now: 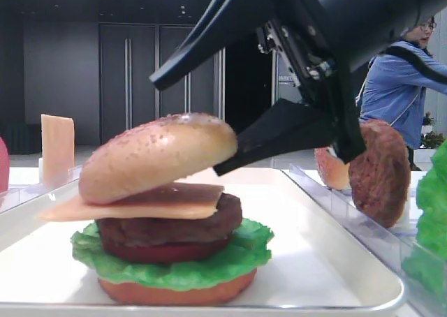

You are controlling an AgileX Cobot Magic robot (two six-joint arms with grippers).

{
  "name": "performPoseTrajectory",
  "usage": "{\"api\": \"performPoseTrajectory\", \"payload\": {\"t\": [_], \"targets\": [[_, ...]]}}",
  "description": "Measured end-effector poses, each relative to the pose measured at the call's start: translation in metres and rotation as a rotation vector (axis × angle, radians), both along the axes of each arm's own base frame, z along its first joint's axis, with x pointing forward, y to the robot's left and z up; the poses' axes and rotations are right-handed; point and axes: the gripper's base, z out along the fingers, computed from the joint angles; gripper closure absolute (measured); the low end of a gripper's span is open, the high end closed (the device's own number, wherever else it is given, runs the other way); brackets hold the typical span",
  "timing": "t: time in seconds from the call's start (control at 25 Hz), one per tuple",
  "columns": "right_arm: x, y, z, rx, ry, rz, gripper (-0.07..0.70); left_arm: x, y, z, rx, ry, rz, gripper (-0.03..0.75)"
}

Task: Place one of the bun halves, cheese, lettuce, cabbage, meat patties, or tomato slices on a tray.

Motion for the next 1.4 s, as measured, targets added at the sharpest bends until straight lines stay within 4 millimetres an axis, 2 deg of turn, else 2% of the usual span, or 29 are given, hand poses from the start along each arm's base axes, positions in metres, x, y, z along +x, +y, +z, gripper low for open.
{"api": "performPoseTrajectory", "payload": {"t": [0.16, 0.48, 0.64, 0.8, 1.12, 1.4], "targets": [[0.000, -0.007, 0.007, -0.067, -0.079, 0.002, 0.146, 0.000, 0.000, 0.000, 0.000, 0.000, 0.000, 0.325], [-0.002, -0.028, 0.038, -0.127, -0.223, -0.030, 0.146, 0.000, 0.000, 0.000, 0.000, 0.000, 0.000, 0.325], [-0.003, -0.045, 0.055, -0.179, -0.289, -0.065, 0.146, 0.000, 0.000, 0.000, 0.000, 0.000, 0.000, 0.325], [-0.005, -0.070, 0.067, -0.280, -0.328, -0.103, 0.146, 0.000, 0.000, 0.000, 0.000, 0.000, 0.000, 0.325], [0.001, -0.134, 0.076, -0.525, -0.354, -0.268, 0.146, 0.000, 0.000, 0.000, 0.000, 0.000, 0.000, 0.325], [-0.006, -0.186, 0.084, -0.695, -0.293, -0.430, 0.146, 0.000, 0.000, 0.000, 0.000, 0.000, 0.000, 0.325]]}}
